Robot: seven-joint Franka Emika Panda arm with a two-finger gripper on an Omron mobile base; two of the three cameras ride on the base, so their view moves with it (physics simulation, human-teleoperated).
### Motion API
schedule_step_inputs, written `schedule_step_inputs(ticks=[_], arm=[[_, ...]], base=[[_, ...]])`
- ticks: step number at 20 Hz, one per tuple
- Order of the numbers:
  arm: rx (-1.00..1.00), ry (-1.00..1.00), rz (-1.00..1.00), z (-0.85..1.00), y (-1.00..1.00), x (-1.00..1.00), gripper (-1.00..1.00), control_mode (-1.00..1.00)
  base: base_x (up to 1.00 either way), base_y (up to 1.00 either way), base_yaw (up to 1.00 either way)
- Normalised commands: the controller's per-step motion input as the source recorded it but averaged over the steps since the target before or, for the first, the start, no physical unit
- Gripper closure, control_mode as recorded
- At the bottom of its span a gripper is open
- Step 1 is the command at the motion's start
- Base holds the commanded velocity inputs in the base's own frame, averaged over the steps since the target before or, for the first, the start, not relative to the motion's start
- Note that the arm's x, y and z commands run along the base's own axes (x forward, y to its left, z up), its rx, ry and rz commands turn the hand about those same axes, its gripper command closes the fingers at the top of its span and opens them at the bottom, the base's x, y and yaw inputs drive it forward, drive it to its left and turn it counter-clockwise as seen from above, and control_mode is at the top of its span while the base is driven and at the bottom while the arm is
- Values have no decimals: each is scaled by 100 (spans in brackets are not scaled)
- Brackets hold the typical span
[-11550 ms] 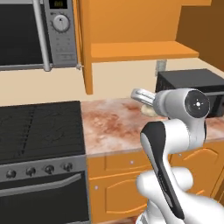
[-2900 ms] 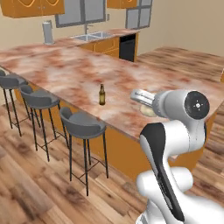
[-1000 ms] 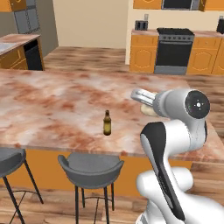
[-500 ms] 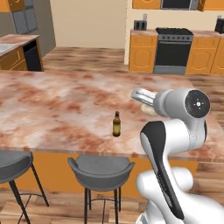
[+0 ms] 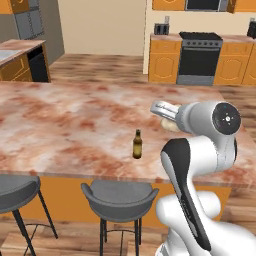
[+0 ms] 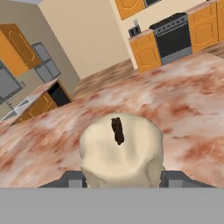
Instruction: Get the candle and the beer from the cabinet and move them to the dining counter.
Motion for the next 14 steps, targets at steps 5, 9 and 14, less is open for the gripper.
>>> schedule_step_inputs(ticks=[5, 9, 14], arm=[[0, 0, 0, 0, 0, 0, 100, 100], [0, 0, 0, 0, 0, 0, 100, 100], [0, 0, 0, 0, 0, 0, 100, 100]], base=[[40, 19, 0], [15, 6, 0], [0, 0, 0]])
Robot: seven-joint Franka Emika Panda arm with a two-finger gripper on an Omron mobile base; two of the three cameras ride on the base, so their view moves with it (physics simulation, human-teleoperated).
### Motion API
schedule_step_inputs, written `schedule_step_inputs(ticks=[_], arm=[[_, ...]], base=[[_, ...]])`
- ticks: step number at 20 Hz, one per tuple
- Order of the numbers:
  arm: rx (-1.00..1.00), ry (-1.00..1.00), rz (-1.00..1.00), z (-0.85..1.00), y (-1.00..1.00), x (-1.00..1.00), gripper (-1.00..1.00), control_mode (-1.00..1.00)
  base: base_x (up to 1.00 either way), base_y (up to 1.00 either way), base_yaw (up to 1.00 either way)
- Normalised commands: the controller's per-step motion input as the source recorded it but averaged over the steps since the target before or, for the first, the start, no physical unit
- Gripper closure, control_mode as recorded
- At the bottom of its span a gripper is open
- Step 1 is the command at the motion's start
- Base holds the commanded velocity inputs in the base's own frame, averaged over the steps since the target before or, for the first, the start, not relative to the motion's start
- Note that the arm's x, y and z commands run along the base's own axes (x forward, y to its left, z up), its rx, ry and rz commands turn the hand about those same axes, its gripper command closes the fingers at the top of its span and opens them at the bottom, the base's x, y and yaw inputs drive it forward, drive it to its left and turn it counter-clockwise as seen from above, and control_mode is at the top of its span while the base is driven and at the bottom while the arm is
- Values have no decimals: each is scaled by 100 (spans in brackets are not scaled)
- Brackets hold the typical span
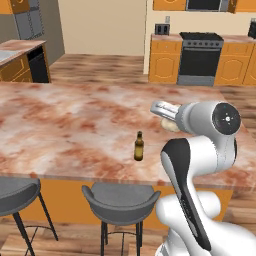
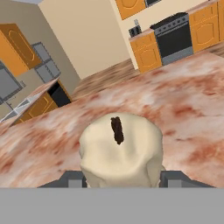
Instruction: Get the candle and the beer from the cabinet and move them to the dining counter.
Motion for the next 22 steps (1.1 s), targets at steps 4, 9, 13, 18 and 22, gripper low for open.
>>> schedule_step_inputs(ticks=[4, 9, 13, 18, 22], arm=[[0, 0, 0, 0, 0, 0, 100, 100], [0, 0, 0, 0, 0, 0, 100, 100], [0, 0, 0, 0, 0, 0, 100, 100], [0, 0, 0, 0, 0, 0, 100, -100], [0, 0, 0, 0, 0, 0, 100, -100]], base=[[0, 0, 0], [0, 0, 0], [0, 0, 0], [0, 0, 0], [0, 0, 0]])
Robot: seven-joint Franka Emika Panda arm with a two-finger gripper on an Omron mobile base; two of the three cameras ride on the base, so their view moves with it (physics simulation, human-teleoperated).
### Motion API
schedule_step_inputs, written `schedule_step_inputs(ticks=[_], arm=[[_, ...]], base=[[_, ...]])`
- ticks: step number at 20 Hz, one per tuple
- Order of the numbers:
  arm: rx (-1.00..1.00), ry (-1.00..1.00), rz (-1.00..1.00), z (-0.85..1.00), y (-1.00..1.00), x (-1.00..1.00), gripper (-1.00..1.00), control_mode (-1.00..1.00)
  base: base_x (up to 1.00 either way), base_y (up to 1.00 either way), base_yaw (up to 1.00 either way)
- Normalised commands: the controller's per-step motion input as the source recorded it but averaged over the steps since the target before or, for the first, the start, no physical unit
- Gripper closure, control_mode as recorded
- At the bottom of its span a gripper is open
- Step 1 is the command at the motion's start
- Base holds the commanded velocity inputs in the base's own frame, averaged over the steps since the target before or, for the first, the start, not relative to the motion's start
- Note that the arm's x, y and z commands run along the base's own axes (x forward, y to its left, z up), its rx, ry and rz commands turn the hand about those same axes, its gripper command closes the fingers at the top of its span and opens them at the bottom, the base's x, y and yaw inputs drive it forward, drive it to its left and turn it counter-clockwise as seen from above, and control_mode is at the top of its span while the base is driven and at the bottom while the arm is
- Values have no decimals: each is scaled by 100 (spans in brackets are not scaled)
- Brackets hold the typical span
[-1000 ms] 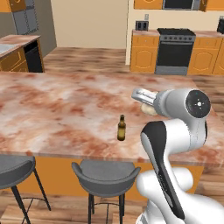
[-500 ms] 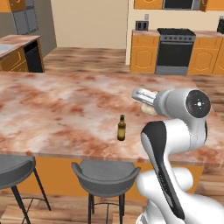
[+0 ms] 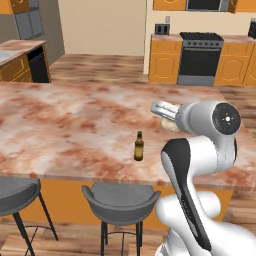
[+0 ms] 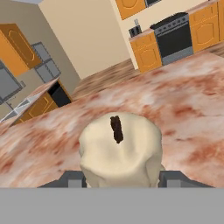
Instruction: Get the candle and the beer from the cabinet and move them to the dining counter.
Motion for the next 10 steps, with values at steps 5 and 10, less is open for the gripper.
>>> schedule_step_inputs(ticks=[5, 10], arm=[[3, 0, 0, 0, 0, -2, 100, -100], [2, 7, 2, -5, -9, 0, 100, -100]], base=[[0, 0, 0], [0, 0, 0]])
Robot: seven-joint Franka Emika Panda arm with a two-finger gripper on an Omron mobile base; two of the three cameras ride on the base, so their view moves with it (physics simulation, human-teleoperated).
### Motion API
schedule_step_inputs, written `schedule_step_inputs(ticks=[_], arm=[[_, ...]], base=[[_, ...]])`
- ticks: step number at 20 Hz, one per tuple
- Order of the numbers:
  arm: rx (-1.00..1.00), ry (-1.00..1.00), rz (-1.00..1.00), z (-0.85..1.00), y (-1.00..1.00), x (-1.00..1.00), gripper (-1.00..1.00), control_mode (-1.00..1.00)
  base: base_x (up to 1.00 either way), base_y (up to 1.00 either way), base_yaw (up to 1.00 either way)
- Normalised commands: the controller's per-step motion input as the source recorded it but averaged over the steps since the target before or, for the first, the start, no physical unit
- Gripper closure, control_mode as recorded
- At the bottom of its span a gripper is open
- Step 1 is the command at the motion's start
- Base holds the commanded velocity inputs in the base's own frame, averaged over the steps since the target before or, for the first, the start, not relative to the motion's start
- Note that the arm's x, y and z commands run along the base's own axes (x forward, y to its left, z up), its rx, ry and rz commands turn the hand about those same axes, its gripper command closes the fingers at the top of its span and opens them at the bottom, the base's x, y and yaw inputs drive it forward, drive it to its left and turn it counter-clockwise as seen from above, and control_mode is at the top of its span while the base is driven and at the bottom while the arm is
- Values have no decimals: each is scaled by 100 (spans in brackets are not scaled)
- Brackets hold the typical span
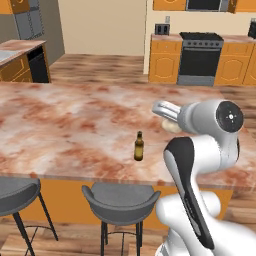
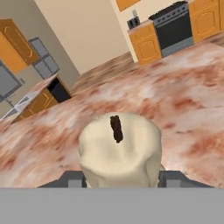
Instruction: Get the candle and the beer from the cabinet and move them to the dining counter.
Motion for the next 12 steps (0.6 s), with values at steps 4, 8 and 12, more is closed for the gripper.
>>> schedule_step_inputs(ticks=[4, 8, 12], arm=[[0, 12, 8, -8, -21, 0, 100, -100], [8, 9, 18, -7, -31, 0, 100, -100], [5, 9, 21, -9, -30, 0, 100, -100]], base=[[0, 0, 0], [0, 0, 0], [0, 0, 0]])
